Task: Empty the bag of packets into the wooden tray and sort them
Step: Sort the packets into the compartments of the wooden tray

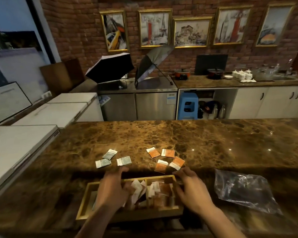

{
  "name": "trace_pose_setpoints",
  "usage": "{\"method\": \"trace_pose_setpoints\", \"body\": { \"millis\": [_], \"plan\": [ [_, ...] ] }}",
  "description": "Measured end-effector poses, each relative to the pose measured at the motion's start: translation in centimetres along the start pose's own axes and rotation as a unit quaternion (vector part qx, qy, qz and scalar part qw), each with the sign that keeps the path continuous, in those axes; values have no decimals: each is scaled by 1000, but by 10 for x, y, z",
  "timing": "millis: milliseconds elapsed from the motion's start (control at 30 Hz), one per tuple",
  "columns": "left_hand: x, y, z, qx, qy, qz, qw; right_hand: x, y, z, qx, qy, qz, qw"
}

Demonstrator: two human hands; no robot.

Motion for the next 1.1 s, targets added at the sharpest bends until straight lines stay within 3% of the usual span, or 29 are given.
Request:
{"method": "trace_pose_setpoints", "body": {
  "millis": [200, 300, 400, 567, 633, 733, 833, 1000, 1100],
  "plan": [
    [-27, 44, 2, -87, 17, 105, 991, 17, 55, 13, -42, 34, -7, 999],
    [-23, 52, 3, -107, 64, 105, 987, 30, 67, 15, -43, 84, -30, 995],
    [-25, 50, 6, -103, 53, 58, 992, 36, 70, 14, -30, 125, -50, 990],
    [-32, 30, 16, 14, 15, -52, 998, 36, 73, 13, -9, 113, -65, 991],
    [-23, 17, 13, 86, 53, -33, 994, 37, 72, 10, -2, 103, -71, 992],
    [0, 13, -2, 163, 174, 28, 971, 40, 71, 7, -2, 97, -68, 993],
    [8, 17, -11, 181, 248, 45, 951, 40, 69, 11, 1, 102, -74, 992],
    [0, 9, 0, 203, 195, 52, 958, 39, 62, 28, -5, 113, -66, 991],
    [11, 6, 0, 221, 242, 55, 943, 42, 58, 31, -22, 117, -68, 990]
  ]
}}
Point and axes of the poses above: each hand's wrist, its own z-axis towards the middle knuckle, its own x-axis out of the palm, y = z × x, the point moved 4 cm from there along z, towards the middle knuckle, and after that the axes turned 12 degrees about -z, right-handed, at the moved point
